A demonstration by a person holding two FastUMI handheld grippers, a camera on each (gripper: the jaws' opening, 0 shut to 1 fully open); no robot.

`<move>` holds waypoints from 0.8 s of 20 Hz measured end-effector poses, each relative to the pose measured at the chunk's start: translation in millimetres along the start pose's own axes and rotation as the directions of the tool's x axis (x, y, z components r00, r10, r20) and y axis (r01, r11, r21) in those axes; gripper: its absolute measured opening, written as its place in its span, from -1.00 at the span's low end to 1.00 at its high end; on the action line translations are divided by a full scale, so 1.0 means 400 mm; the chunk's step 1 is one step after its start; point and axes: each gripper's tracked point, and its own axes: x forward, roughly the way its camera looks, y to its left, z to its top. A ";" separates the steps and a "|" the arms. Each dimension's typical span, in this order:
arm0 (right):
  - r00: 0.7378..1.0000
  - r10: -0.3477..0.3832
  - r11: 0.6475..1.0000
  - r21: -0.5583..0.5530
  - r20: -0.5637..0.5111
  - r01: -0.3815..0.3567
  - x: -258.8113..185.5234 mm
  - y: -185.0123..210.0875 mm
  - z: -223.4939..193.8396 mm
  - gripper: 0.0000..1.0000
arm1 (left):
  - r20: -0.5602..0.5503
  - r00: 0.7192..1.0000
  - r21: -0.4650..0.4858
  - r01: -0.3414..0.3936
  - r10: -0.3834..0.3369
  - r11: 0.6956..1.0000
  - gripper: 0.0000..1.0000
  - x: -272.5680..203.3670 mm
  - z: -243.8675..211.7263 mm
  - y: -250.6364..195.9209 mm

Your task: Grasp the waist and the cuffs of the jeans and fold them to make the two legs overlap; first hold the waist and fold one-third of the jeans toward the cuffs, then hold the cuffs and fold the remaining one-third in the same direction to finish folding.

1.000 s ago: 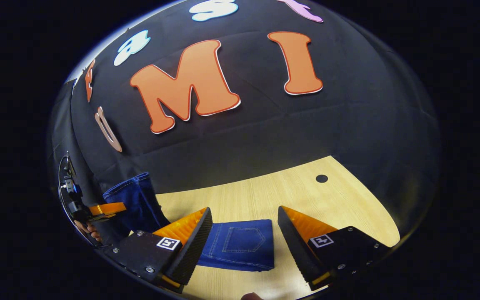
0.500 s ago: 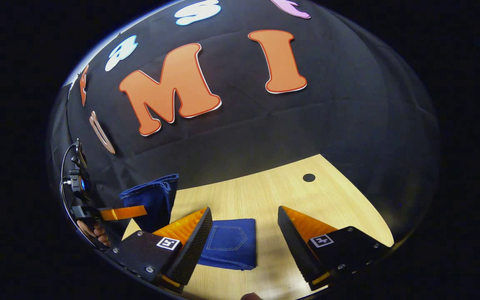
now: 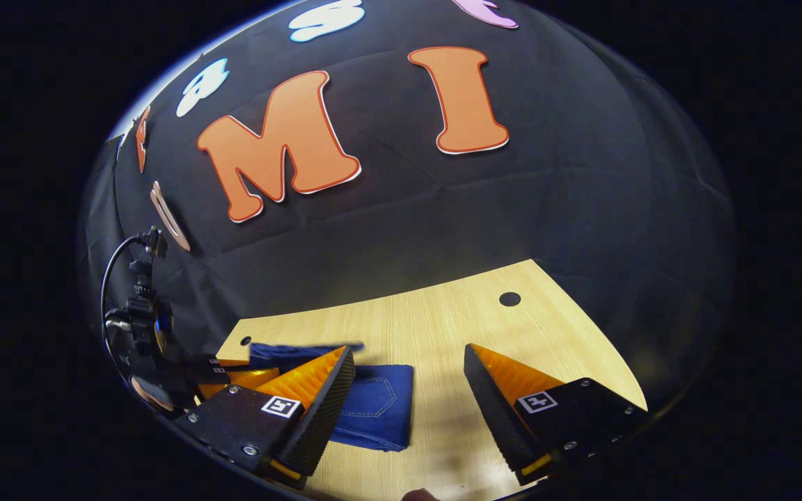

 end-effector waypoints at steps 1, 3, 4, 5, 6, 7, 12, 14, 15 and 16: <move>1.000 0.005 1.000 -0.004 0.001 -0.005 0.000 -0.001 -0.001 0.95 | 0.014 1.000 -0.003 0.017 -0.017 1.000 -0.42 0.010 0.000 -0.020; 1.000 0.008 1.000 -0.014 0.014 -0.008 -0.002 0.001 0.007 0.95 | 0.049 0.999 -0.003 0.018 -0.018 1.000 0.11 -0.005 0.014 -0.025; 1.000 0.007 1.000 -0.018 0.027 -0.007 -0.005 0.002 0.013 0.95 | 0.071 0.997 0.004 -0.002 0.002 1.000 0.14 -0.018 0.025 -0.013; 0.999 0.012 1.000 -0.027 0.040 -0.011 -0.004 0.007 0.020 0.95 | 0.093 0.995 0.008 -0.024 0.023 1.000 0.38 -0.037 0.036 0.003; 0.998 0.011 0.999 -0.038 0.057 -0.009 -0.007 0.012 0.028 0.95 | 0.119 0.992 0.009 -0.045 0.044 0.999 0.45 -0.057 0.051 0.014; 0.997 0.014 0.998 -0.055 0.077 -0.010 -0.009 0.023 0.038 0.95 | 0.148 0.986 0.002 -0.072 0.071 0.997 0.53 -0.079 0.068 0.030; 0.976 0.052 0.987 -0.160 0.213 -0.018 -0.046 0.108 0.105 0.95 | 0.364 0.905 -0.058 -0.214 0.220 0.975 0.67 -0.225 0.152 0.104; 0.960 0.081 0.980 -0.195 0.268 -0.028 -0.063 0.149 0.133 0.94 | 0.436 0.857 -0.105 -0.253 0.274 0.962 0.84 -0.297 0.180 0.127; 0.953 0.101 0.978 -0.206 0.286 -0.042 -0.074 0.173 0.141 0.94 | 0.469 0.832 -0.126 -0.270 0.297 0.955 0.86 -0.326 0.187 0.133; 0.944 0.119 0.975 -0.217 0.309 -0.051 -0.088 0.198 0.153 0.94 | 0.510 0.799 -0.143 -0.286 0.318 0.948 0.86 -0.358 0.196 0.137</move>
